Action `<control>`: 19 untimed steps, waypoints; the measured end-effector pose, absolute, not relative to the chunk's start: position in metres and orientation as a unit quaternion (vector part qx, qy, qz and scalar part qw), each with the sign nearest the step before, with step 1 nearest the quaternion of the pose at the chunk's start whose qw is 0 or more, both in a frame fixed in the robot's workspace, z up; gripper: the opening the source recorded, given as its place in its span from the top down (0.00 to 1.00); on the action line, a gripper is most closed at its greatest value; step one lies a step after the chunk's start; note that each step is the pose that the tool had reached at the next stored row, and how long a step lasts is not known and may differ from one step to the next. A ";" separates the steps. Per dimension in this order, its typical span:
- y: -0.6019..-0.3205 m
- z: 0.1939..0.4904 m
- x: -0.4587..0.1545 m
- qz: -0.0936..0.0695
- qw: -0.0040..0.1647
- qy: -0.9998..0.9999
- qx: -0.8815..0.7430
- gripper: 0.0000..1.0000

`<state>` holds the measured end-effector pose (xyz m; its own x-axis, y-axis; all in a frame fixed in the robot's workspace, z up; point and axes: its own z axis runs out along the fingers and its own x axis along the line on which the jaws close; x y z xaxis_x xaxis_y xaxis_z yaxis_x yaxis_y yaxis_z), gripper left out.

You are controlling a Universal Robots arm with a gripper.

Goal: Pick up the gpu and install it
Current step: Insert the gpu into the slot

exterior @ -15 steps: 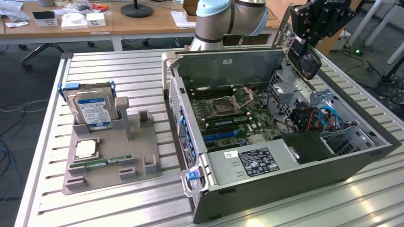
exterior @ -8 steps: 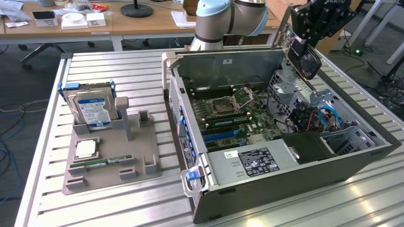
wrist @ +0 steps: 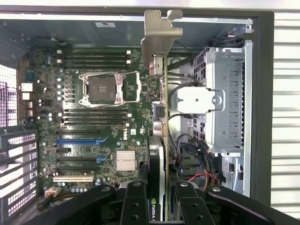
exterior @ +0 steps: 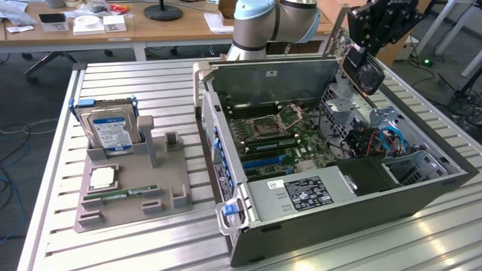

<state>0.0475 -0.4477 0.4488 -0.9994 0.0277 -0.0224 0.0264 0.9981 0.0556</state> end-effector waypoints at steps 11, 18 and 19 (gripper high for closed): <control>-0.448 0.449 0.048 0.028 0.010 0.999 -0.035 0.73; -0.448 0.449 0.048 0.029 0.009 0.996 -0.079 0.73; -0.448 0.449 0.048 0.029 0.009 0.996 -0.087 0.73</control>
